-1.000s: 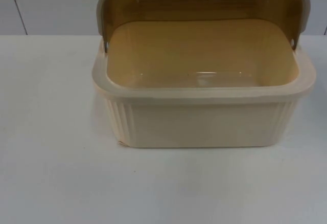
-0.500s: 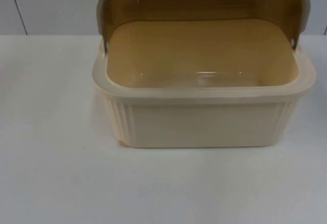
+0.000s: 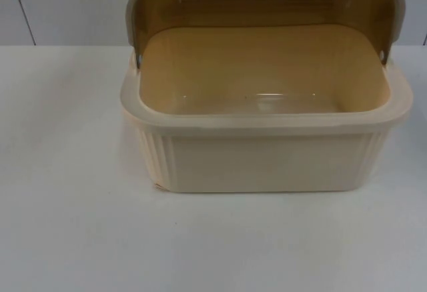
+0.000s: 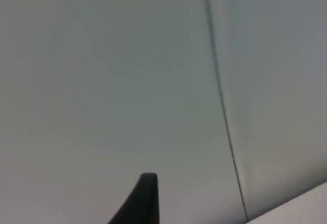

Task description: Open the box lid with the left hand, place the block into the box with the right hand, then close the box lid with the left hand.

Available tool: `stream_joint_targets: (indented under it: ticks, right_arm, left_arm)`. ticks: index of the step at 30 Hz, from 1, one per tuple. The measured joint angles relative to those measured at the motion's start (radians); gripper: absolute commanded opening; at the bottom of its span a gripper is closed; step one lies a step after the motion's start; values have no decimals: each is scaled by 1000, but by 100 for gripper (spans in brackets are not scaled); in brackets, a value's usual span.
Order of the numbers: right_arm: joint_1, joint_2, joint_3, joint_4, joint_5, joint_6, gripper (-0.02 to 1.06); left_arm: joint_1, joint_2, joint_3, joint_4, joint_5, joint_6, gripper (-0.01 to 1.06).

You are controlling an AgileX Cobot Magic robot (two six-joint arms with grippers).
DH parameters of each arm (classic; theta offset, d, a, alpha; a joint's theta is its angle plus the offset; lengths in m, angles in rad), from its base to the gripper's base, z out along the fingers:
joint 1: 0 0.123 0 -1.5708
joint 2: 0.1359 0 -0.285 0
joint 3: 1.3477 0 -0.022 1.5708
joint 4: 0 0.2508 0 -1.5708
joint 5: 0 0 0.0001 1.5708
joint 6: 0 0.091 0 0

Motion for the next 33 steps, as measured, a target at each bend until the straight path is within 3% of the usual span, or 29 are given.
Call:
stream_joint_targets:
  ticks: [2,7,8,10,14,15,17,18,19,20,33]
  right_arm:
    - [0,0,0,0,0,0,105]
    - [0,0,0,-2,0,0,105]
    - [0,0,0,-2,0,0,105]
    - [0,0,0,-2,0,0,105]
    - [0,0,0,-2,0,0,105]
    - [3,0,0,-2,0,0,105]
    - [19,0,0,-6,0,0,105]
    - [22,0,0,-9,0,0,105]
    - [33,0,0,-14,0,0,105]
    - [33,0,0,-14,0,0,105]
    - [40,0,0,-30,0,0,105]
  left_arm:
    - [-16,19,-15,0,-4,61,104]
    - [-90,87,-32,94,-71,461,104]
    - [-90,87,-32,94,-71,461,104]
    - [-119,104,-32,170,-115,613,104]
    - [-134,125,-34,206,-204,682,100]
    - [-137,132,-34,210,-232,685,91]
    - [-141,141,-34,210,-250,687,62]
    - [-141,143,-34,210,-252,688,45]
    - [-143,145,-34,210,-257,690,19]
    - [-143,145,-34,210,-257,690,0]
    - [-144,147,-34,142,-265,620,0]
